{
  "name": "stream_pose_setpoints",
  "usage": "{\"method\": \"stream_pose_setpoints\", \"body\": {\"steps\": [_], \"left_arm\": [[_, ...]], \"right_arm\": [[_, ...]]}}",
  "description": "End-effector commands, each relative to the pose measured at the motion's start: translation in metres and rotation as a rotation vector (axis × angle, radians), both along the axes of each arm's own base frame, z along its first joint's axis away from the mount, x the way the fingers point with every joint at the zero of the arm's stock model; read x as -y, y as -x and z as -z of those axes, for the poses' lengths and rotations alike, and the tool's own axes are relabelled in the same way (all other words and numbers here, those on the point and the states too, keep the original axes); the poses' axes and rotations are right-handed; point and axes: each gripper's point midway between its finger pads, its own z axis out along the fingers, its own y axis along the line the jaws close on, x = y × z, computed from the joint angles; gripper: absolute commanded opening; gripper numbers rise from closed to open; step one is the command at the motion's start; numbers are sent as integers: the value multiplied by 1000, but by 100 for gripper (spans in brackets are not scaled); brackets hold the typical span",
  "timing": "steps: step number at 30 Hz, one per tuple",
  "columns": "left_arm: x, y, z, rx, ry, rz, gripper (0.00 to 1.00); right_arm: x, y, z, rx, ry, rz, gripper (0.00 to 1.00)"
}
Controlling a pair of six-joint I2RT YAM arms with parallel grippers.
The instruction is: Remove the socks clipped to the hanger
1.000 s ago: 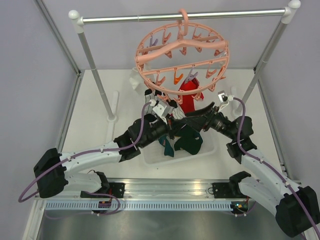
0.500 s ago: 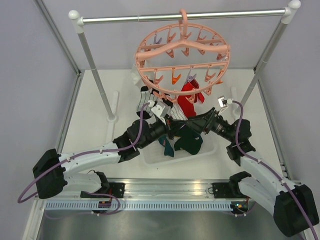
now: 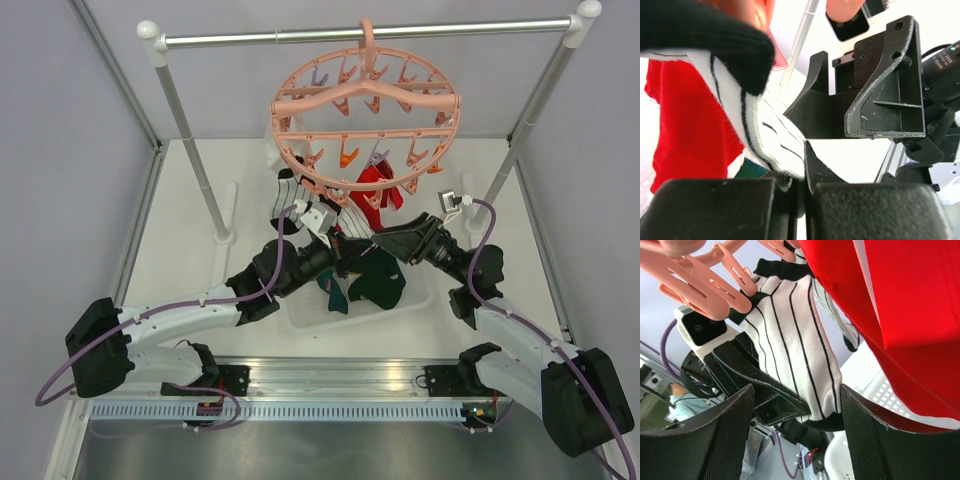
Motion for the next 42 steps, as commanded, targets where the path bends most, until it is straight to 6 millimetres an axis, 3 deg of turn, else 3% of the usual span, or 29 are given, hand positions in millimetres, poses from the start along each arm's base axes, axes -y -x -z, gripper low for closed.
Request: {"method": "stream_pose_setpoints", "body": {"steps": [1,11,23,26,30,33,36,37,40,42], "left_arm": [[4,4,-20,9,79,20,2],[11,3,-13,-6,58,37,2],[24,3,-10,-23,48,67,2],[27,4,-12,-21,49,82,2],[30,6,-9,-27,43,98,2],[30,7,-11,-28,41,101,4],[26,7,-7,-35,25,95,15],[25,7,-5,-38,18,91,24],[12,7,-1,-42,13,55,39],[2,9,-3,-36,23,36,43]], "right_arm": [[2,12,-22,71,-78,-42,72],[1,18,-28,96,-86,-69,62],[0,8,-21,95,-8,-27,50],[0,4,-19,95,19,-7,41],[0,1,-16,81,40,13,18],[3,-3,-13,73,59,40,9],[5,-7,-8,64,88,77,4],[7,-6,-11,75,93,88,3],[10,-9,-9,81,123,128,2],[12,-11,-6,78,147,143,1]]}}
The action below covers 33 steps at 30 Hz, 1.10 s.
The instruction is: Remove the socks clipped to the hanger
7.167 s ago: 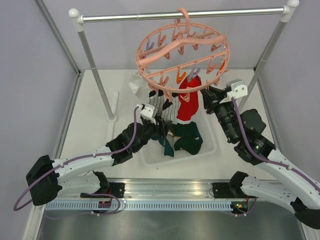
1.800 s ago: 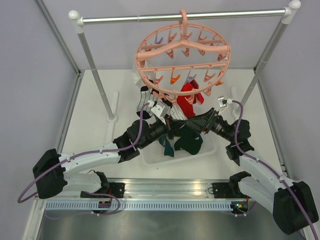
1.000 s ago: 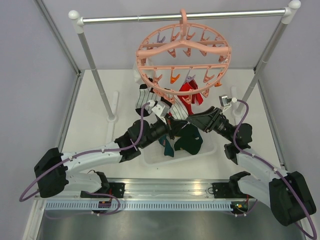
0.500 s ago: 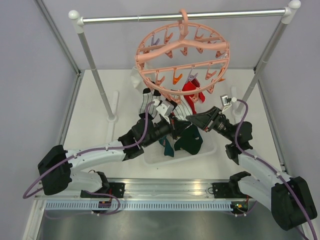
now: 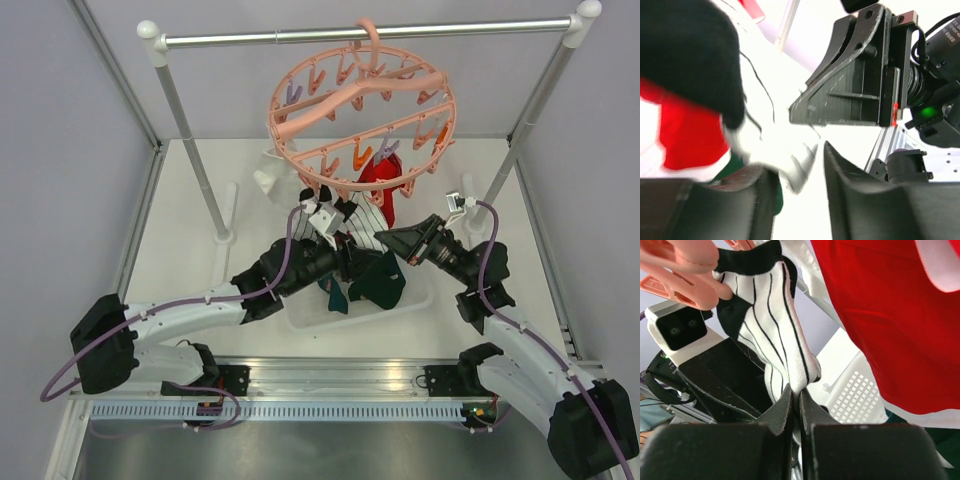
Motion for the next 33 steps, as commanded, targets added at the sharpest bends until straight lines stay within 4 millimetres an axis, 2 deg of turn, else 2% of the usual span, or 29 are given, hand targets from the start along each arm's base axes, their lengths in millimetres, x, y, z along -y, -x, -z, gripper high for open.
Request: {"method": "stream_pose_setpoints", "body": {"steps": [1,8,9,15,20,24,33], "left_arm": [[-18,4,-20,23,54,-38,46],[-46,4,-47,48,98,-115,50],[-52,3,-57,55,120,-136,49],[-67,-2,-88,98,161,-199,50],[-67,-10,-103,145,148,-233,52],[-67,-18,-125,182,159,-273,55],[-64,-38,-145,240,126,-359,57]], "right_arm": [[3,-4,-16,69,36,43,1],[5,-5,-14,73,52,61,1],[7,-5,-16,79,50,70,1],[8,-6,-15,86,70,83,1],[8,-5,-16,89,73,82,1],[7,-5,-16,88,73,79,1],[8,-4,-17,89,77,80,1]]}}
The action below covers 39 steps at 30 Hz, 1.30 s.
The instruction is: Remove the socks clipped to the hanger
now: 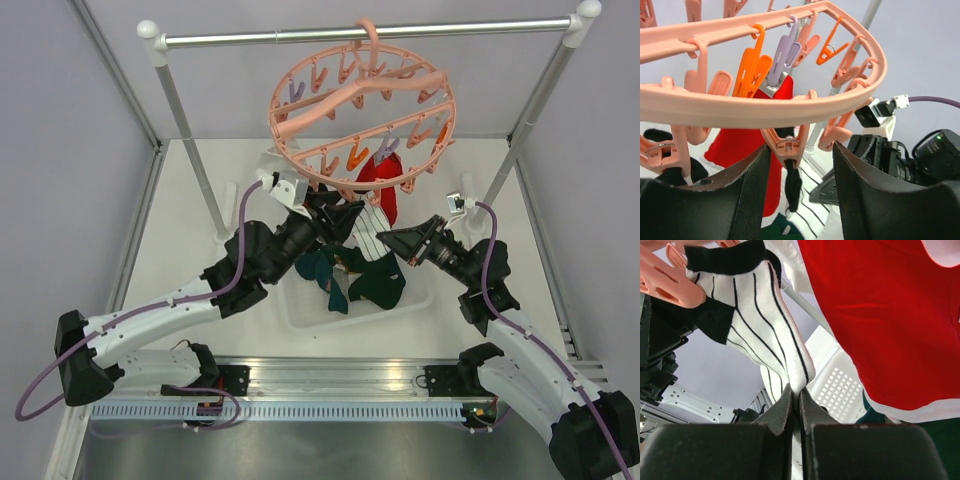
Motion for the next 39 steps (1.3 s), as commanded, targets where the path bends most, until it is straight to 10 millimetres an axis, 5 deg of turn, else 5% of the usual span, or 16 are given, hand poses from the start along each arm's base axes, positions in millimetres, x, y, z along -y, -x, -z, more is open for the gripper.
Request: {"method": "stream_pose_setpoints", "body": {"steps": [1,16,30,39], "left_arm": [[-7,-12,-21,59,-13,-82,57],[-15,-20,-33,98,-19,-135,54],[-4,-15,-38,126,-17,-72,3],[7,-16,-33,112,-30,-43,2]], "right_arm": [[1,1,-26,78,-15,7,1],[1,2,-25,77,-8,5,1],[4,-3,-17,61,30,33,1],[17,-16,13,22,181,133,1]]}}
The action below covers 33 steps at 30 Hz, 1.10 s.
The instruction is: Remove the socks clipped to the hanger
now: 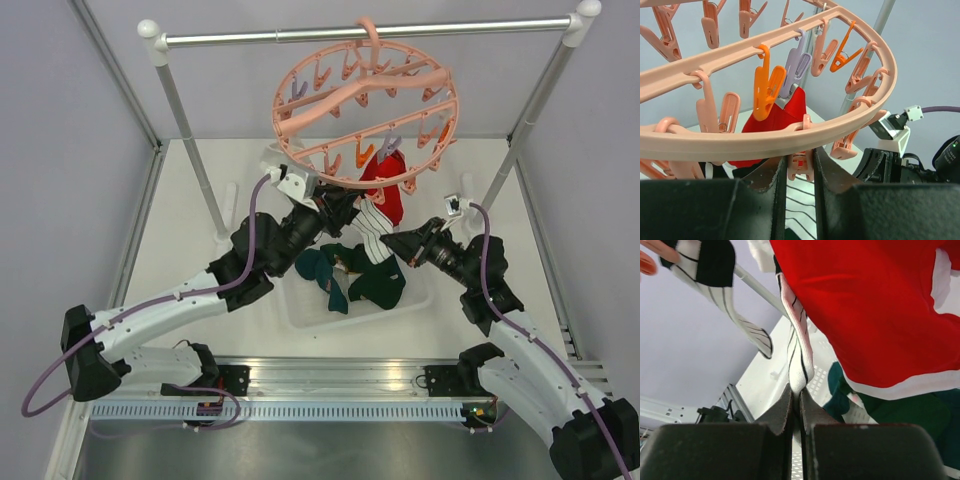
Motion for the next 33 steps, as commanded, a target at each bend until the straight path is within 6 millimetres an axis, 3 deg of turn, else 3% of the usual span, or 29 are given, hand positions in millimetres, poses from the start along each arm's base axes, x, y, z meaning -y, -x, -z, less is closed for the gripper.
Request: {"method": "stream_pose_setpoints", "body": {"steps": [1,3,4,7,10,14,21,26,33], "left_arm": [[5,1,-26,44,36,21,2],[10,-1,-27,38,34,23,2],[11,-1,-26,31,34,25,2],[16,-3,-26,19,32,29,2],[20,-6,-24,8,27,30,2],[24,-8,-21,-7,24,31,2],[32,-10,-17,-30,24,43,2],[37,-9,-19,-35,29,59,2],[42,-7,-20,-41,25,76,2]], "right_arm": [[8,-8,-7,45,66,55,3],[12,-13,-3,51,96,85,9],[13,-14,1,42,112,96,23],[16,-17,3,54,141,121,52],[14,-15,0,79,153,121,65],[1,-11,-7,120,136,85,70],[-49,3,-17,217,92,-48,74],[-68,-3,-27,260,5,-92,78],[-87,-19,-17,218,-68,-123,80]]}}
